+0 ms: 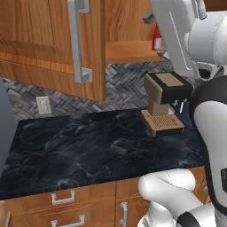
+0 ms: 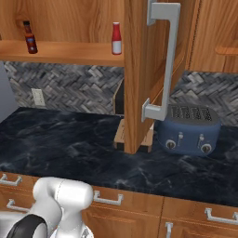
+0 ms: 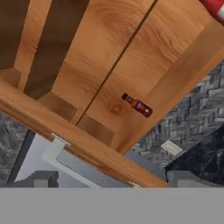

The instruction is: Move the condiment bottle and ketchup from the cabinet to the dining counter.

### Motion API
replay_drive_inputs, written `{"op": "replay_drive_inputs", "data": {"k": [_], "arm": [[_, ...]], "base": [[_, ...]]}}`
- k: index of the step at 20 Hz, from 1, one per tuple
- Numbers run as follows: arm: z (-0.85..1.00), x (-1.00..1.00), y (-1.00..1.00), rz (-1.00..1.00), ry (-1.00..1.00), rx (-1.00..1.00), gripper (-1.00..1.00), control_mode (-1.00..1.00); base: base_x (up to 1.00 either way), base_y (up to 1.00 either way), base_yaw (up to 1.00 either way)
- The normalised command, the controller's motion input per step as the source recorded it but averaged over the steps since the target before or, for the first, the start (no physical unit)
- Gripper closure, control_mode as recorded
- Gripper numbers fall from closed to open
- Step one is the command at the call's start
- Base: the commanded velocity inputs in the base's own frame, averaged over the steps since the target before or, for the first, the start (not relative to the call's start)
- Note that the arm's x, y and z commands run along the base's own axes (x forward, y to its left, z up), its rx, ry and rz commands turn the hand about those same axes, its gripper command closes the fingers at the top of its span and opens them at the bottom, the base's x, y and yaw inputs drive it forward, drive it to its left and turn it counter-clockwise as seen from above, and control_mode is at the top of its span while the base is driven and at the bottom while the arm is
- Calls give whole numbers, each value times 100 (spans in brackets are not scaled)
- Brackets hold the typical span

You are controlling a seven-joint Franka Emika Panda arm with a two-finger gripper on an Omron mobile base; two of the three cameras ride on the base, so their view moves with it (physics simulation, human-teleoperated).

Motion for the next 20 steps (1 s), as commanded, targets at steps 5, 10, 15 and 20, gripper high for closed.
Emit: {"op": "replay_drive_inputs", "data": {"k": [5, 10, 15, 20], "arm": [[-15, 57, -31, 4, 38, 33, -100, -100], [-26, 55, 3, 21, 19, 26, -100, -100], [-9, 62, 26, 16, 19, 22, -100, -100], [-15, 42, 50, 26, 3, 7, -100, -100]], "base": [[0, 0, 0], [0, 0, 0], [0, 0, 0], [0, 0, 0]]}}
